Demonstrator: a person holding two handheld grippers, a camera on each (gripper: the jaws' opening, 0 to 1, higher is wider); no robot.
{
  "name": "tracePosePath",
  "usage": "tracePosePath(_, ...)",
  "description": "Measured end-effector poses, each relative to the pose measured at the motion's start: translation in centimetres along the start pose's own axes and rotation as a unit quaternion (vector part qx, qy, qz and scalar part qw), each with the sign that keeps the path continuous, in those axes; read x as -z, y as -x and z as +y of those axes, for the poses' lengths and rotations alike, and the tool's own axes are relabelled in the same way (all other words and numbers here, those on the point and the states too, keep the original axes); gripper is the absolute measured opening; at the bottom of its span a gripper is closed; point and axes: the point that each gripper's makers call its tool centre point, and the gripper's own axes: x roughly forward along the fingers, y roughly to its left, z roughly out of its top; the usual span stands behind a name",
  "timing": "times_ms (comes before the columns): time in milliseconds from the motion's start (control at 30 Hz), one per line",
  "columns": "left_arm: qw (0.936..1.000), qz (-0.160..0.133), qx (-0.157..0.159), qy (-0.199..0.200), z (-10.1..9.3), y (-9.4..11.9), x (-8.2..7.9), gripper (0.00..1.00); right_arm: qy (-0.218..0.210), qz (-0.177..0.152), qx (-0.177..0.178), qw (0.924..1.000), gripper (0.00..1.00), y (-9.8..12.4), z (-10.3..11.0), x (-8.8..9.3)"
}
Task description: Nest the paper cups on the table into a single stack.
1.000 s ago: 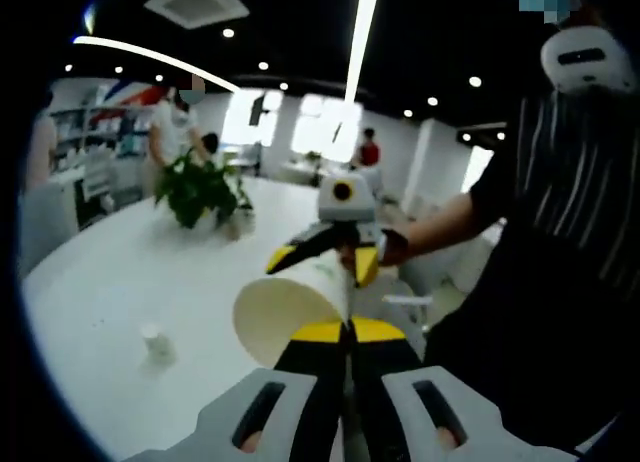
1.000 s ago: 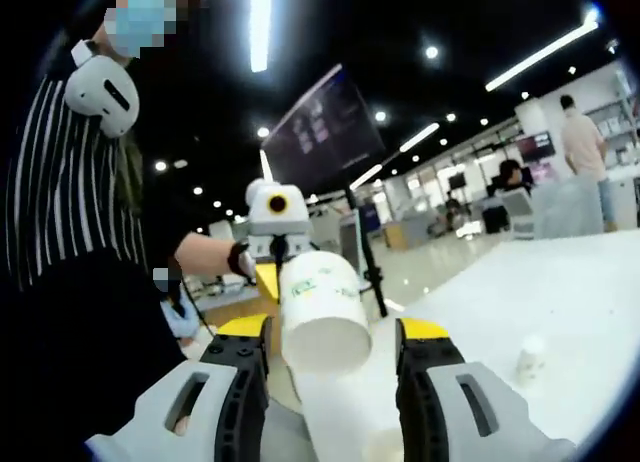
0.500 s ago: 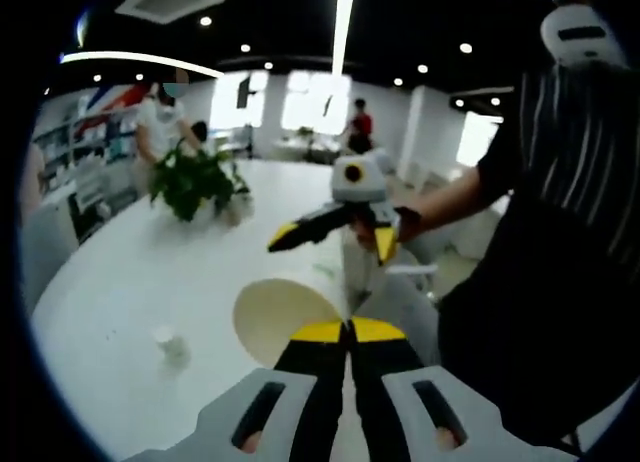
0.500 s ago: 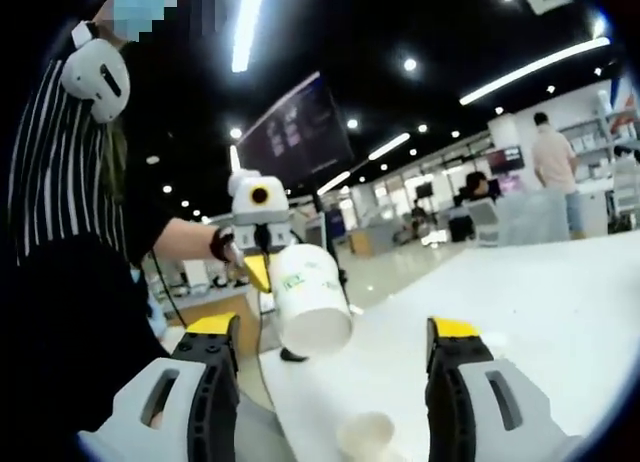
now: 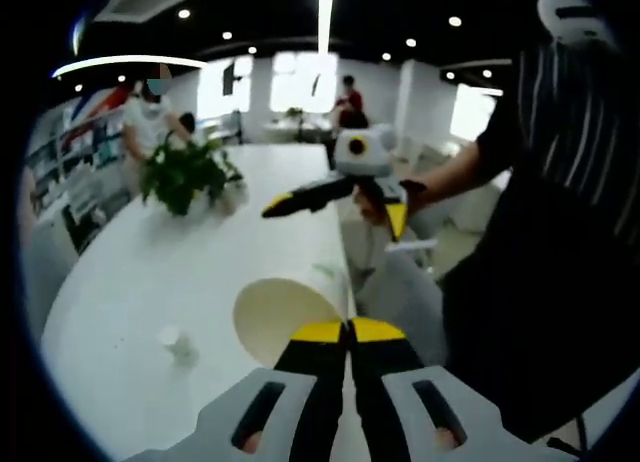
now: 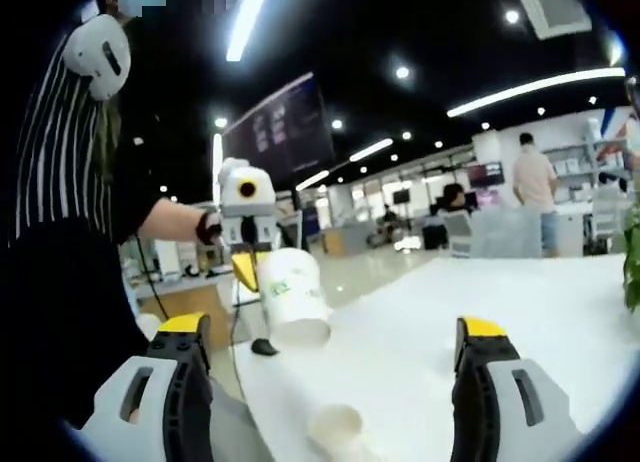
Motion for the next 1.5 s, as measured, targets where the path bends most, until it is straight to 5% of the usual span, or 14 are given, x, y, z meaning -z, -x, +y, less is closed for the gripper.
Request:
tracePosePath(367,0.9953,0.08,-0.002,-0.054,0.4,-1.4,2.0,0.0,0.025,0.072,0.059,0.9953,0.97,2.6,-2.4,3.9)
tracePosePath(600,0.9804,0.156,0.009,-0.12,0.3,-2.7,3.9,0.0,0.027,0.077,0.083,0.9933,0.95,3.5,-3.7,4.8)
tracePosePath(733,0.9742,0.174,0.021,-0.142,0.2,-3.5,4.5,0.0,0.023,0.077,0.081,0.9935,0.93,3.5,-3.7,5.1)
tracePosePath(1233,0.9327,0.269,0.057,-0.233,0.6,-6.4,8.1,0.0,0.025,0.087,0.104,0.9905,0.96,4.5,-4.9,6.9)
tracePosePath(1367,0.9005,0.309,0.057,-0.3,1.3,-6.9,8.9,0.0,0.013,0.073,0.109,0.9913,1.0,5.0,-5.4,6.8)
tracePosePath(1500,0.8954,0.321,0.064,-0.302,1.3,-7.4,9.6,0.0,0.005,0.075,0.112,0.9909,1.0,5.2,-5.7,7.2)
